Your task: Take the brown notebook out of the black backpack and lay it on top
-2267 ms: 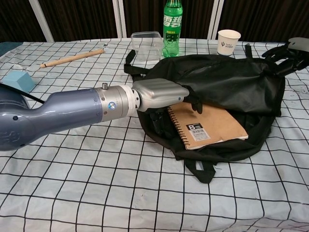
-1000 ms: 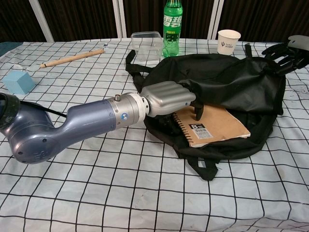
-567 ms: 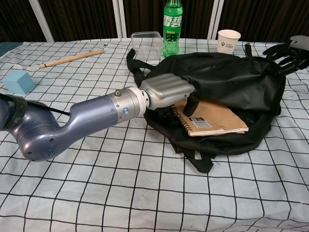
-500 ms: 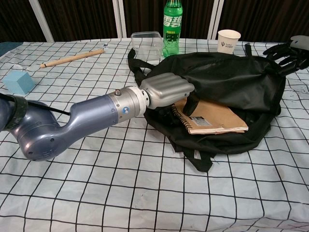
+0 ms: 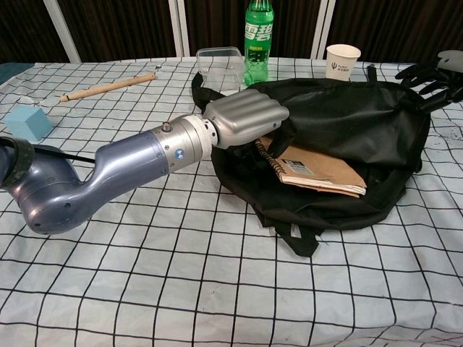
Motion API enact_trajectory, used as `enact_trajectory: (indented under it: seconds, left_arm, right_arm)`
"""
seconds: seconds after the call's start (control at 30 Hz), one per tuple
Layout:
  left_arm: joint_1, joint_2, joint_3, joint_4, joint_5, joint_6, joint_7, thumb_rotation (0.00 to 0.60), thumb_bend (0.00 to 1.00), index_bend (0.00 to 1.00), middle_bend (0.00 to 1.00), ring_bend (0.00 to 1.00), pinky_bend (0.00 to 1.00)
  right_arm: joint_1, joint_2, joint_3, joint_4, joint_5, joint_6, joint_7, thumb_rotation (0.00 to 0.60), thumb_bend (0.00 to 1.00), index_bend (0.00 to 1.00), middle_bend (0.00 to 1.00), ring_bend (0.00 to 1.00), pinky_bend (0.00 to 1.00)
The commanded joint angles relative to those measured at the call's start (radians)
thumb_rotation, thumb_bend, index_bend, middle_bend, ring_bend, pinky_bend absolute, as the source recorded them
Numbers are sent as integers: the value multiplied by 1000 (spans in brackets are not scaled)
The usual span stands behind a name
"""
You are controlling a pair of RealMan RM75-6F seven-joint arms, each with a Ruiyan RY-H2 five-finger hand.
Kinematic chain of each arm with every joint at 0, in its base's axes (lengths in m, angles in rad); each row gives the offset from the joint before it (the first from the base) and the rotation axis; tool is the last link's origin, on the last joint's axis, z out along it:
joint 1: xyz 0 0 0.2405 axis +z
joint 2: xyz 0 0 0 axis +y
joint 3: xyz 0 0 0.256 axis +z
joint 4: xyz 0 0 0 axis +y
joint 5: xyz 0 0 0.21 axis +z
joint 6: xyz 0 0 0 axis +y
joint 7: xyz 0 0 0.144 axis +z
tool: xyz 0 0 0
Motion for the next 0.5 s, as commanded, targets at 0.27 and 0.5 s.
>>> enact_trajectory:
  seconds: [0.27, 0.5]
  left_arm:
    - [15, 58, 0, -56, 2, 48, 28, 600, 393, 622, 584, 299, 245]
    - [23, 123, -22, -165, 5, 122, 54, 600, 408, 634, 590, 308, 256]
  right_arm:
    - [-4, 14, 2, -12, -18, 10, 11, 600, 461, 724, 84, 112, 121]
    - [-3, 20, -2, -24, -34, 17, 6, 600, 460, 724, 84, 112, 121]
